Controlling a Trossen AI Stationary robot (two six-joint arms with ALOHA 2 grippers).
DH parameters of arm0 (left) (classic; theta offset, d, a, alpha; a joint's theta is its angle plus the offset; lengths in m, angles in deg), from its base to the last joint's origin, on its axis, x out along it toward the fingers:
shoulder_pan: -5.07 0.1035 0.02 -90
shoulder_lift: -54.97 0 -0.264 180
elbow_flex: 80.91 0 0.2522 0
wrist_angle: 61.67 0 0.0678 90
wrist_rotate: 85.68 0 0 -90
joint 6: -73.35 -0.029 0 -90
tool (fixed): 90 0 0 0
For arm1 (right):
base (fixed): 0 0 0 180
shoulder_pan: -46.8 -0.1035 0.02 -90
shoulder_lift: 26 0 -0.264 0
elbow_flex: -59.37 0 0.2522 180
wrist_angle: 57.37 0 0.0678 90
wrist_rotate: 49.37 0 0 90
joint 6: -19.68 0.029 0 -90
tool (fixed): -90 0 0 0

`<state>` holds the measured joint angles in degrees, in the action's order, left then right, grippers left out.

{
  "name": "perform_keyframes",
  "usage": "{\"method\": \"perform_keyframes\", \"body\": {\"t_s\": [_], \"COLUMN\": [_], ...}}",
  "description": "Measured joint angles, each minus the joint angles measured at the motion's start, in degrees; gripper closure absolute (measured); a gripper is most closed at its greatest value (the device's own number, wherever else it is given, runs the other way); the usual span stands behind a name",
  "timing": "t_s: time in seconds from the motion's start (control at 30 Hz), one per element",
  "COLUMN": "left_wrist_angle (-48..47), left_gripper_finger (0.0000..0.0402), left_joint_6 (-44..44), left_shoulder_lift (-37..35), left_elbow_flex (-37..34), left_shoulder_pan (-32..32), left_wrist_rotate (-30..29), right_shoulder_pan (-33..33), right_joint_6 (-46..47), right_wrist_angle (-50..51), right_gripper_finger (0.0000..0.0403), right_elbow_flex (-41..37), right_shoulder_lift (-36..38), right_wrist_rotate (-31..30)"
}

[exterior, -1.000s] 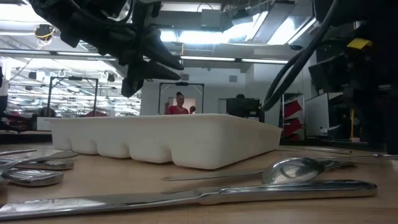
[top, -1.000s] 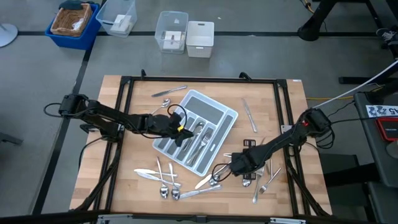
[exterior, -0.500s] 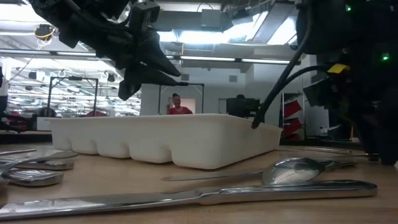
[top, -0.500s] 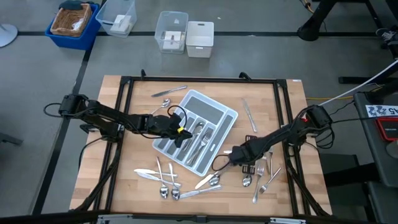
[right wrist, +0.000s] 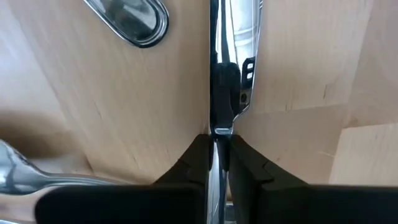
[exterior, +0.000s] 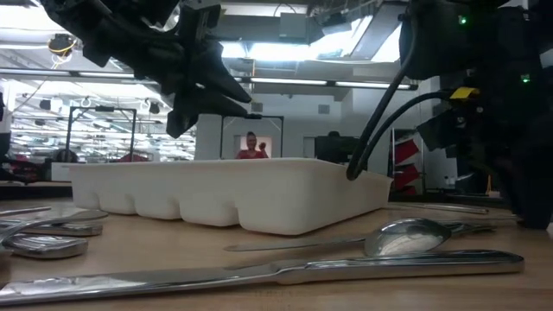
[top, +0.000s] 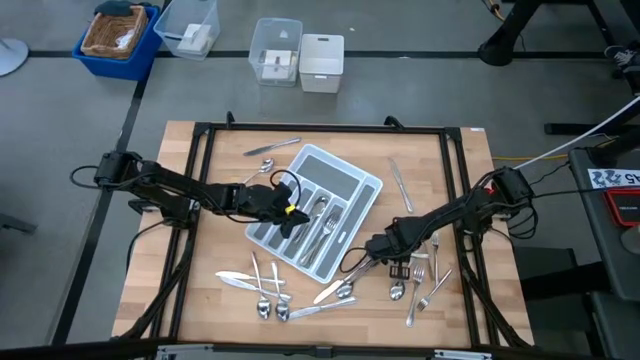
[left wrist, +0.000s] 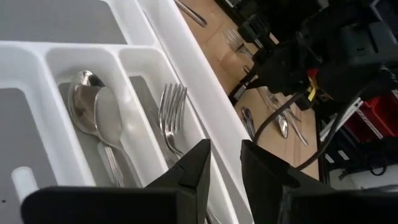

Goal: Sort silverware
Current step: Put the silver knife into the white cutlery tray

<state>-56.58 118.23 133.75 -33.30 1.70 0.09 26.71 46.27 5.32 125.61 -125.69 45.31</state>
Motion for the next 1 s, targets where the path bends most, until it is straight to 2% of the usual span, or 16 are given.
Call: {"method": "perform_keyframes", "body": {"t_s": [0.2, 0.3, 0.53, 0.8, 1.0], "left_wrist_angle": [0.13, 0.25, -0.36, -1.45, -10.91], "left_gripper_finger": [0.0325, 0.0325, 0.0325, 0.0325, 0.0325], "left_joint_6": [-0.18, -1.92, -6.28, -9.87, -10.45], "left_shoulder_lift": [-0.80, -2.90, -11.32, -21.53, -28.95], "left_elbow_flex": [0.00, 0.00, 0.02, 0.02, 0.02], "left_shoulder_pan": [0.00, -0.01, -0.02, -0.02, -0.02], "left_wrist_rotate": [2.66, 4.04, 4.49, 4.49, 4.48], "right_shoulder_pan": [0.00, -0.02, -0.02, -0.02, -0.11], "right_joint_6": [0.12, 0.14, 0.06, -0.07, 2.06], "right_wrist_angle": [4.06, 4.87, 6.30, 12.53, 12.40], "right_gripper_finger": [0.0365, 0.0367, 0.0367, 0.0365, 0.0365], "right_elbow_flex": [3.89, 6.01, 10.87, 18.96, 26.36], "right_shoulder_lift": [-0.45, -0.55, -0.46, -0.27, -0.21], "right_wrist_rotate": [0.72, 3.05, 7.95, 7.85, 6.09]}}
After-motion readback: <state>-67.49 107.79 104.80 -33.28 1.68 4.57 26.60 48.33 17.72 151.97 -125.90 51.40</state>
